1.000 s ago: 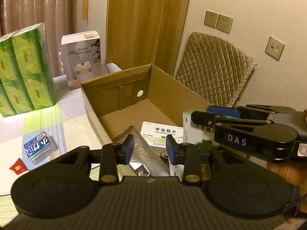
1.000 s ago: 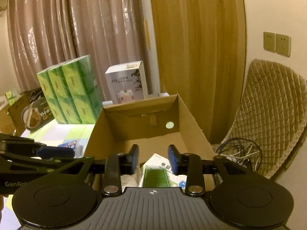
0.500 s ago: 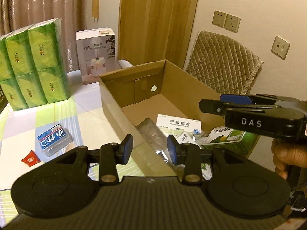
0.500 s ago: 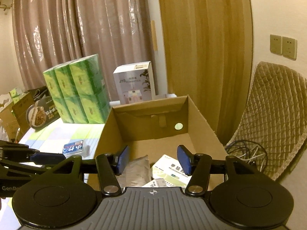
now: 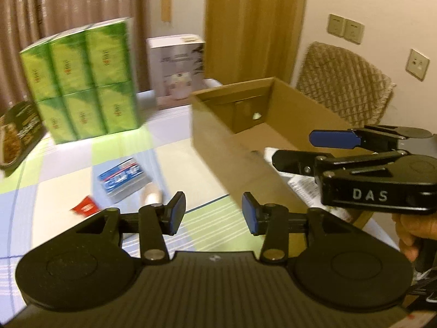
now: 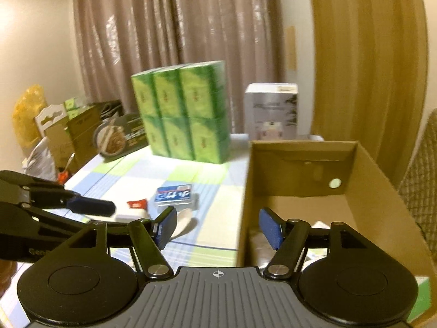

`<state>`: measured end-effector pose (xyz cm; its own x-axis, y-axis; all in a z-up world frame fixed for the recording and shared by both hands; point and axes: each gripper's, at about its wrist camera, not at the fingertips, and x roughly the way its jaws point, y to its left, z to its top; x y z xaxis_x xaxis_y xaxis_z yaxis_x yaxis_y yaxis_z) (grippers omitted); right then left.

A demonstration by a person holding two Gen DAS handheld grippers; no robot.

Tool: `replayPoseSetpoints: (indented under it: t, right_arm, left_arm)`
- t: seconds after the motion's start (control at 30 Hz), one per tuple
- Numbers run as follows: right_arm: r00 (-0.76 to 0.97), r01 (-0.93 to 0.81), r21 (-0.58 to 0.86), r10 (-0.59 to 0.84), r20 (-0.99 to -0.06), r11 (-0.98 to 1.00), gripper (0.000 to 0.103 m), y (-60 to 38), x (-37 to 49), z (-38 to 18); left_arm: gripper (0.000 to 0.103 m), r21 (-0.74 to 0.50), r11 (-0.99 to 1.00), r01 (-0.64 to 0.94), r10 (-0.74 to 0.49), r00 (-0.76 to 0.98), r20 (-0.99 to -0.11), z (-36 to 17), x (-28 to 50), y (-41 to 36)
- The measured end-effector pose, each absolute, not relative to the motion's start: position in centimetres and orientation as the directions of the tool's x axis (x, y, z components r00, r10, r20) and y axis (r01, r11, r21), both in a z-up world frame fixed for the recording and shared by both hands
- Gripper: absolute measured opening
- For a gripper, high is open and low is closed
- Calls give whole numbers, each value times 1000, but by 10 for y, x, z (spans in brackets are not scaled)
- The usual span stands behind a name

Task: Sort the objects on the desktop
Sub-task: 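Open both tools to drop the medicine boxes into the cardboard box, then move the left tool toward the white square container beside the spoon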

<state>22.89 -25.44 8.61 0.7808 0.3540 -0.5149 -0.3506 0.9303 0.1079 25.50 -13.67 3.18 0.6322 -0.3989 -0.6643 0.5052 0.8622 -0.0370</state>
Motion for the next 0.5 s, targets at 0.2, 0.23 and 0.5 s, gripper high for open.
replayPoseSetpoints:
  t: [0.2, 0.23, 0.5]
  right_arm:
    - [766, -381, 94, 371, -525, 920, 68, -233, 229, 80]
    - [764, -385, 91, 373, -527, 918, 68, -230, 229, 80]
    - [738, -429, 66, 392, -550, 901, 71, -200, 232, 71]
  left_arm:
    - [45, -6, 894, 447, -336, 662, -670, 28, 252, -92]
    - [45, -5, 899, 437, -326, 665, -672, 27, 252, -85]
    - [52, -22, 931, 364, -278, 669, -690, 8, 250, -34]
